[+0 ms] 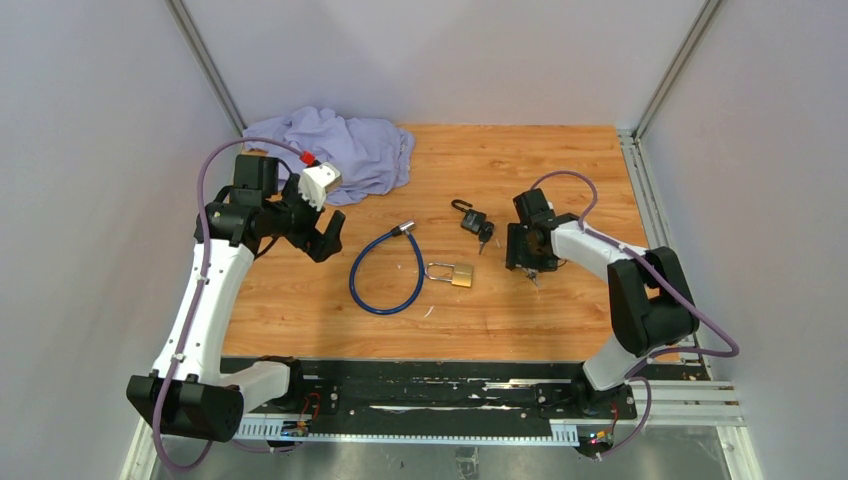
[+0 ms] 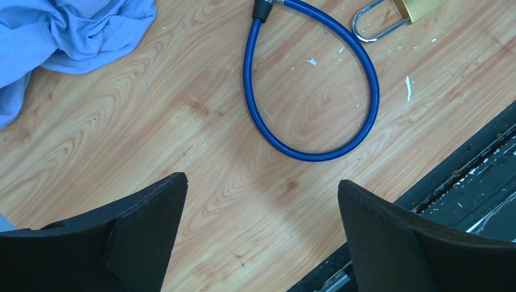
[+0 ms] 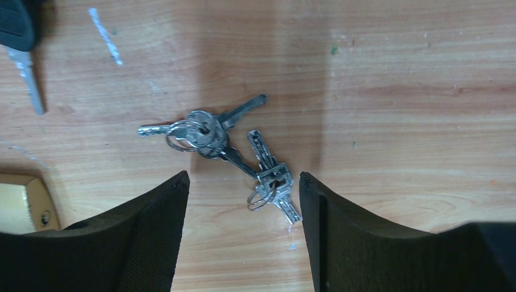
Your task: Unlock with the key
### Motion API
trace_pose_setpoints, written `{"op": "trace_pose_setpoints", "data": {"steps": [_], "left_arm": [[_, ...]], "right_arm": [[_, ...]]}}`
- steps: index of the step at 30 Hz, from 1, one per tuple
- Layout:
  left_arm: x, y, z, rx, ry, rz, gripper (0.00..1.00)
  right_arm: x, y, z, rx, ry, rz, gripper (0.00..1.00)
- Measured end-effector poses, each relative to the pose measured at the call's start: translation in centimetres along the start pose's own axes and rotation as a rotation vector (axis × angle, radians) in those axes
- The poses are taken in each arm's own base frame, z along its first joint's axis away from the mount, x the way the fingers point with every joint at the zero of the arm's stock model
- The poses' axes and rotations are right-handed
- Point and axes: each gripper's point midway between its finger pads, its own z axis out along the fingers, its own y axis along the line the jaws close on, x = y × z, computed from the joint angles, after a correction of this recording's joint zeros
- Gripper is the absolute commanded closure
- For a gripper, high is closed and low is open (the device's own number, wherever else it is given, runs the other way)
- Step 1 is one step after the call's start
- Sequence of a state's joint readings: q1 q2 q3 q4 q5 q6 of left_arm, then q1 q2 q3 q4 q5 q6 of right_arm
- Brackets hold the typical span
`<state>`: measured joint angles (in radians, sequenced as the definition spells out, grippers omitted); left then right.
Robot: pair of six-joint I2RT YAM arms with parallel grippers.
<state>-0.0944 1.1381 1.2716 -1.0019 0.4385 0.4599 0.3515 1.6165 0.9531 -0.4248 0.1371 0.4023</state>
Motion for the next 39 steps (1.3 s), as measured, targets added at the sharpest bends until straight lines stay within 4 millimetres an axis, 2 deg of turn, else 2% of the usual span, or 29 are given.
{"op": "trace_pose_setpoints", "data": {"steps": [2, 6, 13, 17, 20, 23, 26, 31, 34, 39], "left_arm": [[0.0, -0.1, 0.0, 0.003, -0.001, 0.0, 0.02], [0.0, -0.1, 0.0, 0.005, 0.0, -0.001, 0.02], [0.0, -0.2, 0.0, 0.007, -0.001, -0.001, 0.02], [0.0, -0.2, 0.0, 0.008, -0.002, -0.001, 0.02], [-0.1, -0.2, 0.0, 0.008, -0.003, -0.001, 0.02], [-0.1, -0.2, 0.0, 0.008, -0.003, 0.0, 0.02], [0.0, -0.2, 0.0, 0.008, -0.003, 0.0, 0.02], [-0.1, -0.2, 0.0, 0.008, -0.003, 0.0, 0.02], [0.0, -0.2, 0.0, 0.007, -0.002, 0.0, 0.02], [0.0, -0.2, 0.0, 0.008, -0.002, 0.0, 0.02]], "right_arm": [[0.5, -0.4, 0.3, 0.004, 0.013, 0.008, 0.37], [0.8, -0.3, 0.7, -0.005, 0.02, 0.014, 0.55], [0.5, 0.4, 0.9, -0.049, 0.001, 0.021, 0.75], [0.7, 0.7, 0.8, -0.067, -0.008, 0.019, 0.76], [1.6, 1.0, 0.4, -0.08, -0.005, 0.013, 0.77], [2.9, 2.1, -0.1, -0.102, 0.0, -0.011, 0.78], [4.4, 4.1, -0.8, -0.134, 0.008, -0.054, 0.78], [6.1, 6.7, -1.6, -0.182, 0.019, -0.09, 0.69], [6.3, 7.2, -1.7, -0.193, 0.024, -0.08, 0.53], [6.4, 7.1, -2.0, -0.192, 0.035, -0.082, 0.52]]}}
